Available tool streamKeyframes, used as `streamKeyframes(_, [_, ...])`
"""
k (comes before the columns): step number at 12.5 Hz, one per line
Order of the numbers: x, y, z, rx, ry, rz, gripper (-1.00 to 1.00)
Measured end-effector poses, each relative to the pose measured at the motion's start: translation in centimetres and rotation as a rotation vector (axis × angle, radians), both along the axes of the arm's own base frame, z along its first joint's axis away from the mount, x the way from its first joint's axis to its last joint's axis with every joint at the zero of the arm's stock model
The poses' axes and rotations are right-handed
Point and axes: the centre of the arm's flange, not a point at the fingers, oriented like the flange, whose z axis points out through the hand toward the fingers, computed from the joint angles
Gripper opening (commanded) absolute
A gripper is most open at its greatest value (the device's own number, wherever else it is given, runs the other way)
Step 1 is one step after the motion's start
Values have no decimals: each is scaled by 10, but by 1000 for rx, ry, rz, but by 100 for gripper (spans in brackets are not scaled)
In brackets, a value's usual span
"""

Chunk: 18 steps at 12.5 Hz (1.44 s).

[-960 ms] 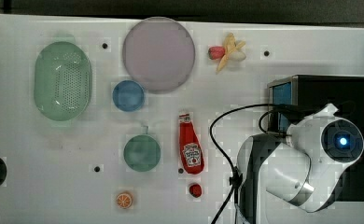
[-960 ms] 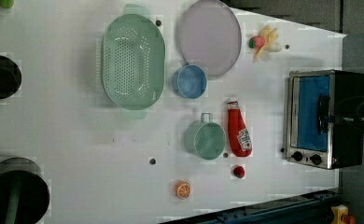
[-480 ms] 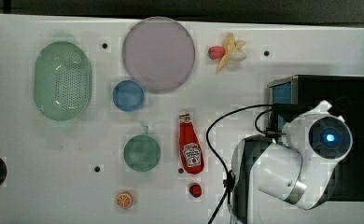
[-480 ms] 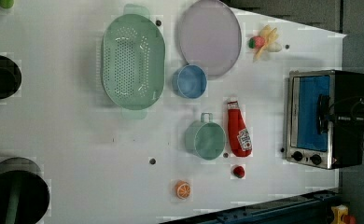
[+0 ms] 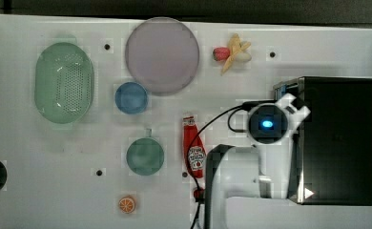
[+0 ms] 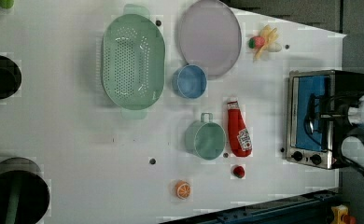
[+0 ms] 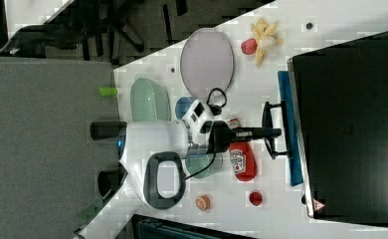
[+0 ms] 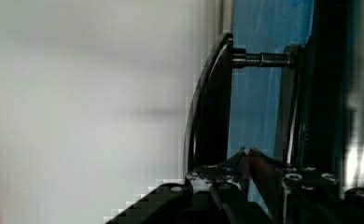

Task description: Flap open oven.

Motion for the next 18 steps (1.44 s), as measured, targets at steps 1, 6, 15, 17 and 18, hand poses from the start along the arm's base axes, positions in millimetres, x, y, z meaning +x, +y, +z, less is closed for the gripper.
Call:
streamKeyframes(1, [3, 16, -9, -31, 13, 24, -65])
streamKeyframes(6, [10, 83, -61, -152, 29, 60, -65])
streamKeyframes(15, [-13, 165, -192, -346, 46, 69, -65])
streamKeyframes(17, [-10, 165, -190, -349, 27, 54, -65])
streamKeyframes(18, [-7, 163, -182, -327, 5, 28, -65])
